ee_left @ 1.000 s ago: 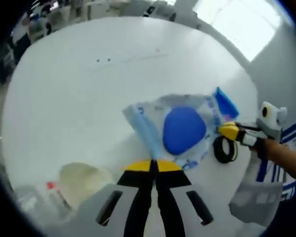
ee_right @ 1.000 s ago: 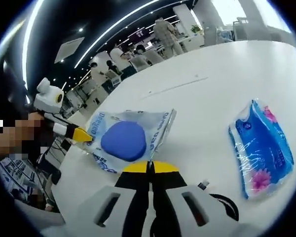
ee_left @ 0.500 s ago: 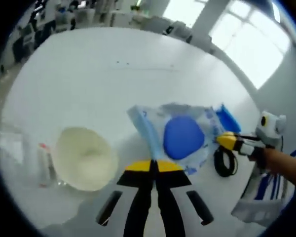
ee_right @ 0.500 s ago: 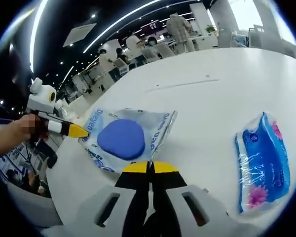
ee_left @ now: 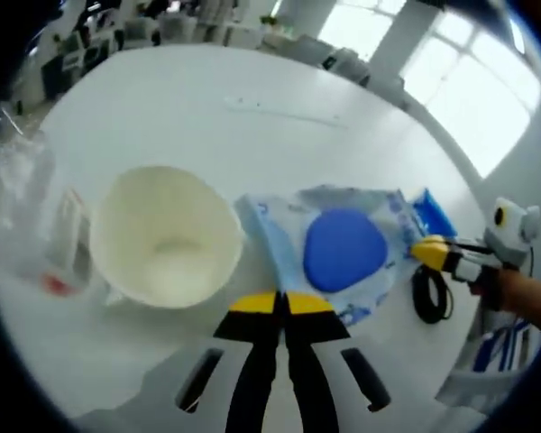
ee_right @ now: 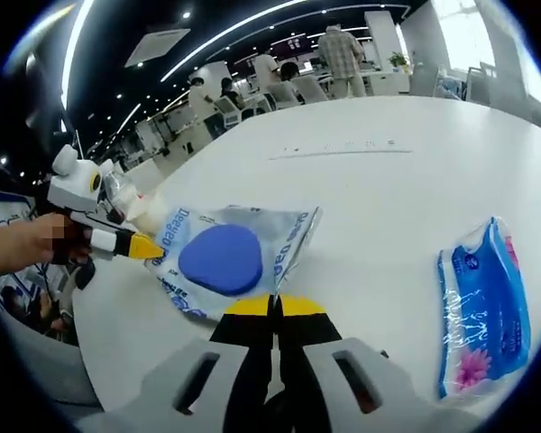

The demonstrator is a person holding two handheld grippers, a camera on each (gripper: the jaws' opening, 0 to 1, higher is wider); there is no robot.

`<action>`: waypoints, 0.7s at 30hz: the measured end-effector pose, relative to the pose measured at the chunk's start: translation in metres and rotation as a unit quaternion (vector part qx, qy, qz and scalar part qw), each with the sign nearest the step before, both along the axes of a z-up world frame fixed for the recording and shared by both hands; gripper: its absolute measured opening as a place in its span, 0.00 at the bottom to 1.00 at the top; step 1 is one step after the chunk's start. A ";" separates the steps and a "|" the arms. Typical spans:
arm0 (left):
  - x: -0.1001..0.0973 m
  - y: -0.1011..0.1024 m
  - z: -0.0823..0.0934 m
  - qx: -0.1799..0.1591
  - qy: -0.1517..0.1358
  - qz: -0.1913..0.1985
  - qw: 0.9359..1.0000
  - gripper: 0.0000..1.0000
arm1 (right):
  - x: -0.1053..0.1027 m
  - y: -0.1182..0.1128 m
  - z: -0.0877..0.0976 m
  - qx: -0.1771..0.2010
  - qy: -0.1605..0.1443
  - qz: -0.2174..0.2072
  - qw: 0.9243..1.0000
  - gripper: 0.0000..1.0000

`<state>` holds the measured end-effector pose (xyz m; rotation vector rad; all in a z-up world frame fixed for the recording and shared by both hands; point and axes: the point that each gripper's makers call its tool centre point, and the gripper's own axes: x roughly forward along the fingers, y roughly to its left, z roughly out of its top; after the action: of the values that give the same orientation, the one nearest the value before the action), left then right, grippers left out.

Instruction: Arrange the tabletop items into an orderly group along one side of the table until the central work area is clear of visible clutter.

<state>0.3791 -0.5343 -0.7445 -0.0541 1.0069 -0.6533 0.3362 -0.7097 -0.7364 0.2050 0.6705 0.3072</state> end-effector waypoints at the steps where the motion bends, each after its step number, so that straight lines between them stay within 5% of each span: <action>1: 0.000 0.000 -0.001 -0.001 0.000 0.002 1.000 0.00 | 0.000 0.000 0.000 0.000 0.000 0.000 1.000 0.00; 21: 0.008 0.005 -0.014 -0.020 -0.001 0.037 0.999 0.01 | 0.002 0.000 -0.011 -0.028 0.001 -0.004 1.000 0.01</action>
<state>0.3871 -0.5295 -0.7583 -0.1257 0.9856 -0.6063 0.3383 -0.7100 -0.7477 0.1541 0.6800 0.2801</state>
